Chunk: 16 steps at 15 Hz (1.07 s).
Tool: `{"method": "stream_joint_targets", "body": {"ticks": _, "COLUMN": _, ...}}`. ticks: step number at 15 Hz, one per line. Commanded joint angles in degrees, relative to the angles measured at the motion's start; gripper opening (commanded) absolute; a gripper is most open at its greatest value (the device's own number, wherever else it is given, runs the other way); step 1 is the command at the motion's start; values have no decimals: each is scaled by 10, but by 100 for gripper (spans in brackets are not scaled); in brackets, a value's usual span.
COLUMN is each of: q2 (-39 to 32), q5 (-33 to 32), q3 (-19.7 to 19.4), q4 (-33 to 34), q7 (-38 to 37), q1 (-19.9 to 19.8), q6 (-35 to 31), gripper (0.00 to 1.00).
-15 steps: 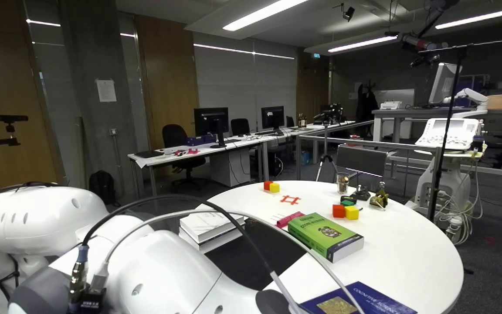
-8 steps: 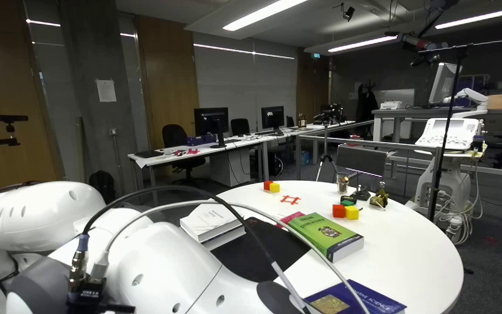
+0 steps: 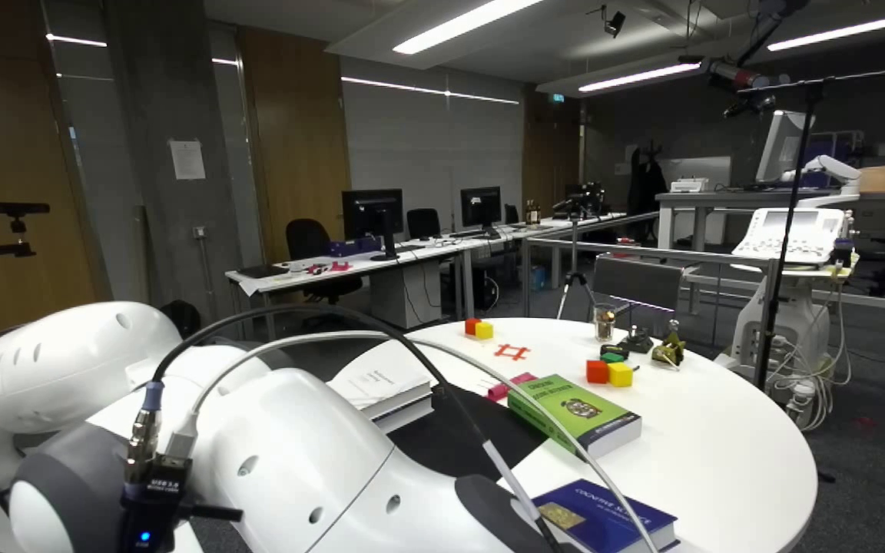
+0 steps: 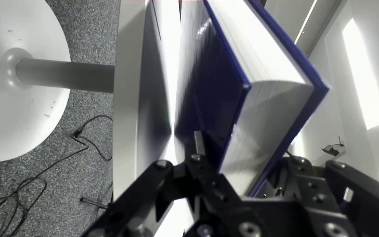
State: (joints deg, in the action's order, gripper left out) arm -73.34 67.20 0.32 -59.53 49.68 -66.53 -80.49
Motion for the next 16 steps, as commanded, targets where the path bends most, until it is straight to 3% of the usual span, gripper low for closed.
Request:
{"method": "stream_joint_targets", "body": {"ticks": 1, "q2": 77, "q5": 0, "q3": 13, "q4": -85, "q7": -8, "q1": -9, "q6": 53, "gripper": 19}}
{"method": "stream_joint_targets", "body": {"ticks": 10, "q2": 152, "q5": -32, "q3": 16, "q4": -185, "q7": 19, "q1": -5, "q6": 106, "gripper": 19}}
{"method": "stream_joint_targets", "body": {"ticks": 16, "q2": 208, "q5": -35, "q3": -9, "q4": -256, "q7": 53, "q1": 24, "q6": 141, "gripper": 19}}
